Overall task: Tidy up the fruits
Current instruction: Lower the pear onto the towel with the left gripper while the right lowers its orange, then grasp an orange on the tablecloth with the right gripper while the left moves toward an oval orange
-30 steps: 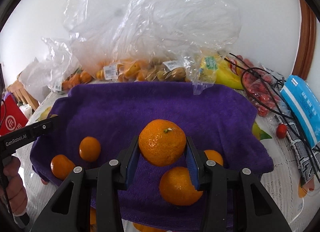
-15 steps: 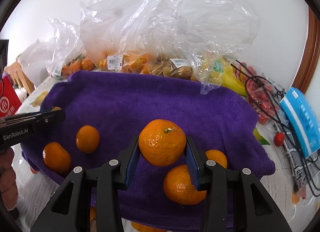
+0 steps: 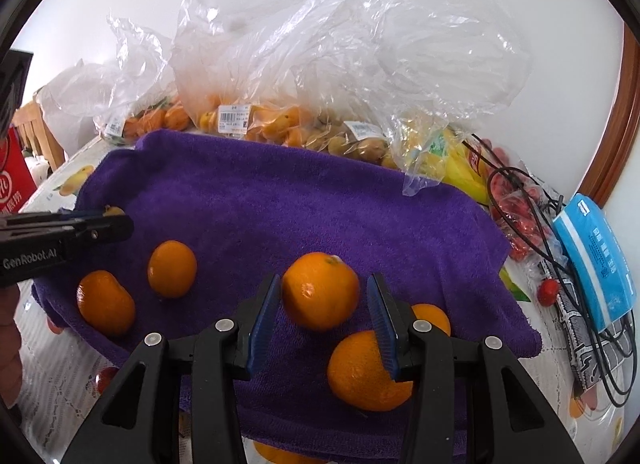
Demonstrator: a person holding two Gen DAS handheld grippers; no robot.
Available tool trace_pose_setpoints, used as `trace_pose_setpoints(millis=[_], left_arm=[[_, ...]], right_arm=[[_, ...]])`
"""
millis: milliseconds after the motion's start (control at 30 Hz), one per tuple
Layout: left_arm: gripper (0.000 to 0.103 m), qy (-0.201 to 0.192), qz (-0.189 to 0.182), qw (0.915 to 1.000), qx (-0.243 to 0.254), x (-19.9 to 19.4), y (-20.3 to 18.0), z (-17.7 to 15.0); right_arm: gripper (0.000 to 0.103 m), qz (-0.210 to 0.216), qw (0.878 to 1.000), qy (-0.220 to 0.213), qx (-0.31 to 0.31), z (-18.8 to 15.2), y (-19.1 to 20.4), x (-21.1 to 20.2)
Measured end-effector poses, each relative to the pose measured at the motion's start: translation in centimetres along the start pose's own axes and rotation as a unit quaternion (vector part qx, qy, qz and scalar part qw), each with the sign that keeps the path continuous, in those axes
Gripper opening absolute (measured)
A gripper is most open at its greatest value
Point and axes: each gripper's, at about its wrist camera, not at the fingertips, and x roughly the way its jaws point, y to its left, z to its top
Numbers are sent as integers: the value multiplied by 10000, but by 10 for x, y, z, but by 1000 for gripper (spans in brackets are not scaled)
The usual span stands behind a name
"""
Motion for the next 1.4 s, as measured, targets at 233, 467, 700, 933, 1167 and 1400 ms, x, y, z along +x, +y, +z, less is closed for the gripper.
trace_pose_setpoints(millis=[233,467,700,933,1167,1400], left_arm=[[24,-139,-17,9998,160,-12,-7,1],[41,-453,-75,9987,239,-43,-14,7],[44,-551,-145,9981,225,-69,-14,2],[46,-535,85,9981,302,-93,0,-21],[48,-386,260,9987,193,-105,28,-45],[48,-219,292,9993,56,-117,52,-68]], right_arm=[[49,56,9994,-269,200,4,-8,-21],[58,108,9960,-649,611,15,-15,-58],[60,-13,9971,-519,562,5,-3,-95],[60,382,9960,-126,792,-28,14,-113],[60,771,9941,265,716,-65,50,-113],[60,815,9920,622,736,-91,69,-100]])
